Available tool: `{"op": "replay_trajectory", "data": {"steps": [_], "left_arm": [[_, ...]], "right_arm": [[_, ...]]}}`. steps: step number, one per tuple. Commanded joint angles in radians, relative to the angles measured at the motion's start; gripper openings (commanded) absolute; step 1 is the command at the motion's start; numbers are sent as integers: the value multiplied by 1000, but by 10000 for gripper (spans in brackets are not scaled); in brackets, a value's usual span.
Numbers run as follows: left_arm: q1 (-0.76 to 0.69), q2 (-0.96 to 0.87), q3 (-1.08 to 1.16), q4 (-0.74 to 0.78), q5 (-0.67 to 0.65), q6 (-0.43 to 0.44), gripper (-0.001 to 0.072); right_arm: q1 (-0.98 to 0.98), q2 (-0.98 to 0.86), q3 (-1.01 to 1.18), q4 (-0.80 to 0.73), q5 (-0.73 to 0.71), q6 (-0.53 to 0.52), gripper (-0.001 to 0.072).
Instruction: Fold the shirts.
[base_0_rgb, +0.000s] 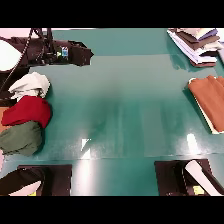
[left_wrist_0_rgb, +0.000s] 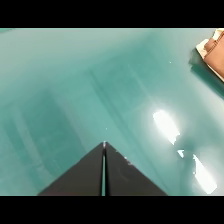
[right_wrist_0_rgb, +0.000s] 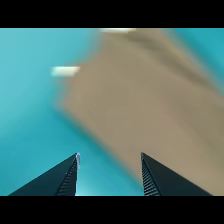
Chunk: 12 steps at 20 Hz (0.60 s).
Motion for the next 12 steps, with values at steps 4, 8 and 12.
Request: {"op": "replay_trajectory", "data": {"steps": [4, 8, 12], "left_arm": [[0, 0, 0, 0, 7, 0, 24], [0, 0, 0, 0, 7, 0, 25], [0, 0, 0, 0, 7, 0, 25]], "right_arm": [[519, 10, 2, 75, -92, -1, 371], [719, 9, 2, 74, -158, -2, 17], [783, 8, 1, 75, -158, -2, 17]]}}
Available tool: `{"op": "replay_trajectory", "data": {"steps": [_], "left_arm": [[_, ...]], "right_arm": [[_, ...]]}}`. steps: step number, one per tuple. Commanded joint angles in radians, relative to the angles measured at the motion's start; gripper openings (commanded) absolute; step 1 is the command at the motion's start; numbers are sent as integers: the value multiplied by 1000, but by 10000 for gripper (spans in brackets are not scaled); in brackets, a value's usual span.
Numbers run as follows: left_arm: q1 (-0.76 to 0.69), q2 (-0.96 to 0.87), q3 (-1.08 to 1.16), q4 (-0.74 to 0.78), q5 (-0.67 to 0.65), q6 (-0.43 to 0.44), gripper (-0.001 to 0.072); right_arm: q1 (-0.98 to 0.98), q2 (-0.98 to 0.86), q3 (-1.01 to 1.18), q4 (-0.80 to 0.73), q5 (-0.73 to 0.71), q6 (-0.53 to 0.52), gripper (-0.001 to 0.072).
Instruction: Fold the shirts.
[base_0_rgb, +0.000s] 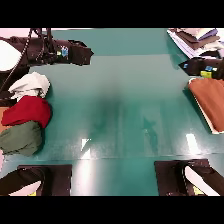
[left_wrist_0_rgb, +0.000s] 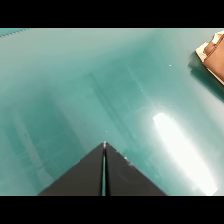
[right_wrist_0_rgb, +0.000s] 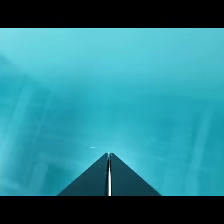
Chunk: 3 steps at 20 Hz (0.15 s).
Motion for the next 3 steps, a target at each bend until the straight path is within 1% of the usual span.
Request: {"op": "replay_trajectory", "data": {"steps": [1, 3], "left_arm": [[0, 0, 0, 0, 0, 0, 24], [0, 0, 0, 0, 0, 0, 25]], "right_arm": [[67, -1, 0, 4, -16, 0, 17], [67, -1, 0, 5, -14, 0, 17]]}}
